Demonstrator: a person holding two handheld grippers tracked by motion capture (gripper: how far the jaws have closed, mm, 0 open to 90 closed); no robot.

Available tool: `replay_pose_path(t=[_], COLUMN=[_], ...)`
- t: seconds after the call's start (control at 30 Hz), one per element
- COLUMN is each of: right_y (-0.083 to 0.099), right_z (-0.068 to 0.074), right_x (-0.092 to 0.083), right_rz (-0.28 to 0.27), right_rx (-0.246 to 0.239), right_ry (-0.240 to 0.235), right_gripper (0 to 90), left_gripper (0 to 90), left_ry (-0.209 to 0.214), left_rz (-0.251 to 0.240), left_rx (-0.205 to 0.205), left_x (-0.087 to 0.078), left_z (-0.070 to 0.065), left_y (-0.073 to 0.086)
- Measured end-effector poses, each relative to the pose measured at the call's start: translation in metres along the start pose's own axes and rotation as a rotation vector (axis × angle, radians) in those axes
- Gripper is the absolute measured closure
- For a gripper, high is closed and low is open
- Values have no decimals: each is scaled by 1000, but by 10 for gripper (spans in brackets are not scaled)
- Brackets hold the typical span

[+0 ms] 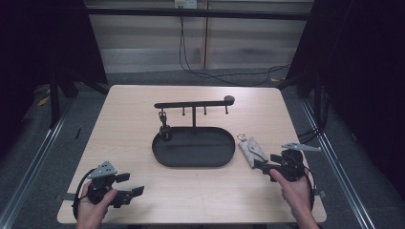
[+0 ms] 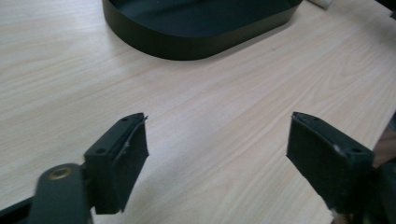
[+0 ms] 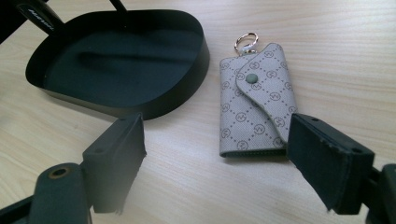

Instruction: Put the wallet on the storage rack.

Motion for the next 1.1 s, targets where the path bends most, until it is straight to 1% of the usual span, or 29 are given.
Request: replay_pose_path(t=[0.07, 0.17, 0.2, 0.27, 0.3, 0.33, 0.37, 0.4, 0.47, 0.57, 0.63, 0.7, 0.77, 0.83, 0.93, 1.0, 1.03, 1.07, 1.1], right_y=[-2, -5, -7, -10, -13, -15, -16, -18, -19, -16, -14, -16, -19, -21, -23, -25, -26, -27, -27], right_z=[-1, -2, -1, 0, 1, 2, 3, 3, 4, 4, 3, 0, -2, -5, -6, -7, -8, -8, -7], right_x=[2, 4, 5, 6, 7, 8, 9, 11, 15, 22, 26, 28, 29, 29, 31, 32, 33, 34, 34], right_rz=[17, 50, 53, 69, 66, 65, 76, 85, 105, 166, 204, 226, 235, 249, 286, 299, 303, 311, 325], right_rx=[5, 2, -8, -7, -5, -10, -17, -30, -33, -43, -47, -49, -49, -56, -55, -56, -57, -58, -65], right_ry=[-3, -3, -16, -21, -28, -28, -22, -17, -12, -4, 2, 14, 19, 27, 24, 29, 31, 26, 12], right_gripper=[210, 209, 202, 187, 187, 190, 190, 190, 192, 192, 192, 192, 195, 201, 189, 187, 187, 175, 155], left_gripper=[208, 196, 193, 189, 189, 189, 189, 189, 189, 189, 183, 181, 180, 180, 180, 180, 180, 180, 180], left_ry=[8, 18, 23, 20, 17, 20, 18, 18, 19, 6, -7, -16, -14, -16, -11, -7, -11, -19, -17], left_rz=[-8, -6, -5, -11, -5, 14, 19, 13, 3, -17, -27, -30, -26, -21, -15, -17, -21, -24, -26], left_rx=[-3, -8, -8, -13, -5, 3, 9, 17, 26, 13, -14, -31, -33, -27, -16, -17, -20, -22, -26], left_x=[-1, -2, -2, -2, -1, 1, 2, 2, 1, -2, -3, -4, -4, -3, -2, -2, -3, -3, -3], left_z=[0, 0, 0, -1, -2, -3, -5, -6, -6, -1, 4, 8, 9, 8, 6, 6, 6, 7, 7], left_y=[-1, -1, -1, -1, -1, 0, 1, 0, -2, -4, -5, -4, -4, -4, -3, -4, -4, -4, -4])
Point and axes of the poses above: each handheld gripper's, and its own axes: x roughly forward along the jaws, y roughly out of its underside, z roughly to its left, the point moved 10 cm from there along x, roughly forward along the jaws, and after that the axes turned 3 degrees about -x, right-handed, at the moved point
